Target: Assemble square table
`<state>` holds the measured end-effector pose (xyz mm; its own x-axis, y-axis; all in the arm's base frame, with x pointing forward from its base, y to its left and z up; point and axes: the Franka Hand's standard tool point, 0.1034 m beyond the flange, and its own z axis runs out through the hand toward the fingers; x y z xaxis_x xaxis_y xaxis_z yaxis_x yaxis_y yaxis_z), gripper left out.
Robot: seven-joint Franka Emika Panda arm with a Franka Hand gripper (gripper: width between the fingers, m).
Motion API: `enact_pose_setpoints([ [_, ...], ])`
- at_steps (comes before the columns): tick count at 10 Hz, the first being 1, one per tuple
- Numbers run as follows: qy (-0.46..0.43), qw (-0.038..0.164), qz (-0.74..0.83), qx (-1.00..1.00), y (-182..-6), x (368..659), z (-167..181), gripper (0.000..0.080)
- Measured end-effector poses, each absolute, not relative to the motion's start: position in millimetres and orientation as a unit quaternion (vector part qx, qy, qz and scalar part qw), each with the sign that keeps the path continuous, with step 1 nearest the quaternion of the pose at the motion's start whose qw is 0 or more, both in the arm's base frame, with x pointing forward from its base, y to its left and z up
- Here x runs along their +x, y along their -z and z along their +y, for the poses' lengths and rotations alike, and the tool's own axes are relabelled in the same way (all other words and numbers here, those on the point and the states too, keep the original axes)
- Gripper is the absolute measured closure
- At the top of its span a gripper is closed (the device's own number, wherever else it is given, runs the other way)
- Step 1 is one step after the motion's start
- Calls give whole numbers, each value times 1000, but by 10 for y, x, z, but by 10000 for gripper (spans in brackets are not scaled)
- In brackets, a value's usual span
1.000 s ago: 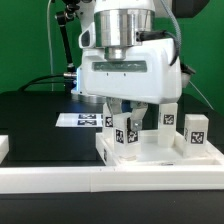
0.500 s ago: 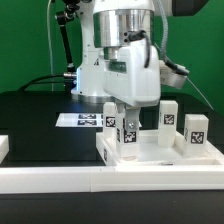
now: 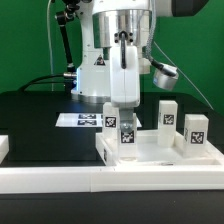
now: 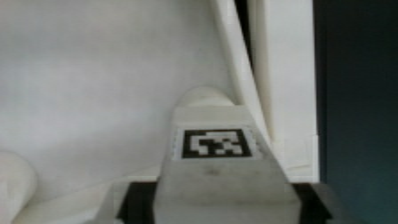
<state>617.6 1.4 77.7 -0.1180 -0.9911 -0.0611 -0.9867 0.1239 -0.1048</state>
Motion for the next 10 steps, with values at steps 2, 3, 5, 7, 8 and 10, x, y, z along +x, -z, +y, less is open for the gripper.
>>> enact_pose_setpoints([
  [2, 13, 52, 699, -713, -783, 6167, 36, 417],
  [3, 14, 53, 669, -741, -814, 6200, 33, 226],
  [5, 23, 53, 583, -811, -823, 6223, -37, 174],
  [7, 28, 51, 528, -847, -821, 6224, -59, 151],
  [8, 29, 50, 510, -858, -821, 6224, -61, 151],
  [10, 33, 47, 436, -898, -821, 6223, -69, 150],
])
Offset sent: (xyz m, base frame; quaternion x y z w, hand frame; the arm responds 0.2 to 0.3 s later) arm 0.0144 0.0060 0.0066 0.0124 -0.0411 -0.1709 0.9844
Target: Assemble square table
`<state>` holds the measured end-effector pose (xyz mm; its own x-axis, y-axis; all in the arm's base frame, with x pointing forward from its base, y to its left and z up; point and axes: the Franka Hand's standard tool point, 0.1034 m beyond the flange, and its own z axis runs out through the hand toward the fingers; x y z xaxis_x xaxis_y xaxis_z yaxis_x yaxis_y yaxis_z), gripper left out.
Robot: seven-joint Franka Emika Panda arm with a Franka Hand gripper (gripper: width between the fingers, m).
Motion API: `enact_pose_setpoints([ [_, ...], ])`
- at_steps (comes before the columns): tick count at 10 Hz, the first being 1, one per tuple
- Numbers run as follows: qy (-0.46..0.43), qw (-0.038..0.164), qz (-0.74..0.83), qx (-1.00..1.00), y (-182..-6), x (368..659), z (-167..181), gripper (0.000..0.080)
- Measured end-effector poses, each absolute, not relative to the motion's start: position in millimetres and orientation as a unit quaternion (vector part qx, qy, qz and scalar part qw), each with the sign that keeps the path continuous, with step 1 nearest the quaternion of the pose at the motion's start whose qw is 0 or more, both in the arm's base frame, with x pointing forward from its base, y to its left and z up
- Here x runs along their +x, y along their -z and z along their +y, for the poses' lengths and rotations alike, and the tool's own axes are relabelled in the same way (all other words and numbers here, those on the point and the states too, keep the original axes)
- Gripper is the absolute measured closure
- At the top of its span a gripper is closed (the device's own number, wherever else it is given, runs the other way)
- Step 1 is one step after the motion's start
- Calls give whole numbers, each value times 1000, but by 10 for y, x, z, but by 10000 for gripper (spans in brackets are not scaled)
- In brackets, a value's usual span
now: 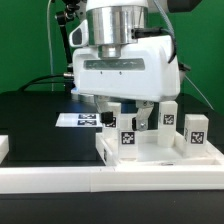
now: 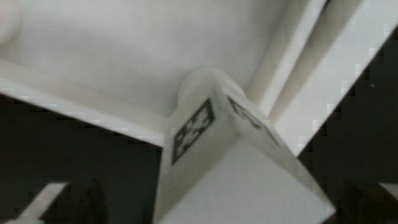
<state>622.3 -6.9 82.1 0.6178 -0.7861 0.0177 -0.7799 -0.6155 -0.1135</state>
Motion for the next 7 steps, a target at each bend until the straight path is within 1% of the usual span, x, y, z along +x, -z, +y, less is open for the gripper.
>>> enact_pose_setpoints([
  [4, 40, 40, 257, -965, -821, 6222, -43, 150],
  [7, 56, 35, 178, -982, -822, 6243, 12, 150],
])
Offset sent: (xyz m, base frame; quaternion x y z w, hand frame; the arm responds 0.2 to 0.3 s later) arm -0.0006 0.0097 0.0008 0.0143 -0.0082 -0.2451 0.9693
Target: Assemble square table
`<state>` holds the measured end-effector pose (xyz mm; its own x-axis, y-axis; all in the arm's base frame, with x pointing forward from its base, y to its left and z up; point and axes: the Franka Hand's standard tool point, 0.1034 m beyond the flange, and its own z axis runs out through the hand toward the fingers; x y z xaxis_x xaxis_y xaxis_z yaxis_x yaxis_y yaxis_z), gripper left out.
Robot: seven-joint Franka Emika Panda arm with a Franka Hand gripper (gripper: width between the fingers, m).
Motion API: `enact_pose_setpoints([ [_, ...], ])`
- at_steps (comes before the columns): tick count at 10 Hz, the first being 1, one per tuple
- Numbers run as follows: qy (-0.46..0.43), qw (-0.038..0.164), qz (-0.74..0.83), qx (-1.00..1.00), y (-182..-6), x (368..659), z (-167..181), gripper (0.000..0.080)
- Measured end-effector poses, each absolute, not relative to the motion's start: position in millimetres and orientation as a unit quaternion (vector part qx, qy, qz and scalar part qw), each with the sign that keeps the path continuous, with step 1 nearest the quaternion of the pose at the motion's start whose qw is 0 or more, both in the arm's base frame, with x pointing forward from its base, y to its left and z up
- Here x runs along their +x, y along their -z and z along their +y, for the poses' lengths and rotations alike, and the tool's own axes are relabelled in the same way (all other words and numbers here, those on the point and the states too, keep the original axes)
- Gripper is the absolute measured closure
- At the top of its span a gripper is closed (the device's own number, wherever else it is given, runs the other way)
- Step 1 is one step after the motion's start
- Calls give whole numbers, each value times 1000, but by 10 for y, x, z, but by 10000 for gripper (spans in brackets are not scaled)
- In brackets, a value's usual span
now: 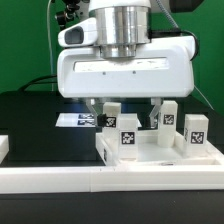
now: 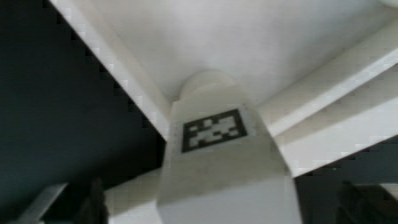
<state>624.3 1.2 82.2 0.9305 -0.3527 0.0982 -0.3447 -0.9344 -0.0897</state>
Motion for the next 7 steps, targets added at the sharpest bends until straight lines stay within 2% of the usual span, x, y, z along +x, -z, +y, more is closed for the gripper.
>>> enact_pose_setpoints([
  [4, 57, 20, 105, -993, -832, 6257, 16, 150],
  [5, 57, 20, 107, -992, -832, 6257, 13, 278],
  [6, 57, 21, 113, -992, -832, 6257, 13, 278],
  [7, 57, 21, 120, -991, -831, 6256, 11, 416],
])
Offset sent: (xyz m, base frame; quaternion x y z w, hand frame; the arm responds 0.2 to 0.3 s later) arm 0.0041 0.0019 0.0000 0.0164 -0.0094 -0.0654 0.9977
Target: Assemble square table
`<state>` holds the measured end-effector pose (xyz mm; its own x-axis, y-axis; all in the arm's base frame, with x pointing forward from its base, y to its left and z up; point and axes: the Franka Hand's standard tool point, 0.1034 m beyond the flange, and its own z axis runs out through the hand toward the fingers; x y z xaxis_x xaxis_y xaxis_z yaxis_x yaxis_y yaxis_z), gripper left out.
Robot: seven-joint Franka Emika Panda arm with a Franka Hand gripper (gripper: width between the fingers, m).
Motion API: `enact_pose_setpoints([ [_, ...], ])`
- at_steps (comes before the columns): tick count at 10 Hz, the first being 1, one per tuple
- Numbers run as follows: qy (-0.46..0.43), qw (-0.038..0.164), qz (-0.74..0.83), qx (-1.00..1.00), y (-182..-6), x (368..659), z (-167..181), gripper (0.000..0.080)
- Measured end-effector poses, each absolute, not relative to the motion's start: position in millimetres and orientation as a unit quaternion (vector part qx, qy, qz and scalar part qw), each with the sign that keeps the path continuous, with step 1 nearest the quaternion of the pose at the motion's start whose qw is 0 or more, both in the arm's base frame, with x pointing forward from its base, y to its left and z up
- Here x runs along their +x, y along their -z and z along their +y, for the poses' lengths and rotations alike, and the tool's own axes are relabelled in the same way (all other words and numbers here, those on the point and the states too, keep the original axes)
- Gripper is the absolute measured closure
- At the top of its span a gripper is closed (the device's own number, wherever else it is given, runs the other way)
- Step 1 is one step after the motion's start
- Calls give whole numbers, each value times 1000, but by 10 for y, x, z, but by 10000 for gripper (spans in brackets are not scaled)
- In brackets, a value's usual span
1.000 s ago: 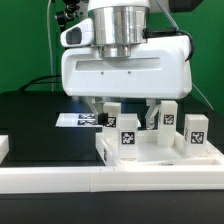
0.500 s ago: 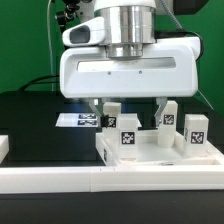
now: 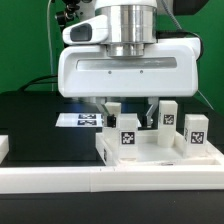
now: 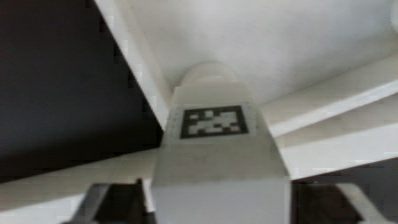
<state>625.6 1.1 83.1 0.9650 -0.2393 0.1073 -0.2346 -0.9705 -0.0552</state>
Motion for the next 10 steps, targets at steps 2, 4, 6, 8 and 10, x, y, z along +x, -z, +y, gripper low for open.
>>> enact_pose_setpoints([
  [2, 56, 23, 139, -988, -831, 6257, 10, 511],
  [4, 54, 27, 217, -974, -828, 6255, 1, 511],
  [6, 51, 31, 318, -946, -823, 6246, -10, 511],
  [8, 47, 33, 435, -898, -819, 6227, -9, 511],
  [10, 41, 37, 547, -835, -815, 6210, -4, 509],
])
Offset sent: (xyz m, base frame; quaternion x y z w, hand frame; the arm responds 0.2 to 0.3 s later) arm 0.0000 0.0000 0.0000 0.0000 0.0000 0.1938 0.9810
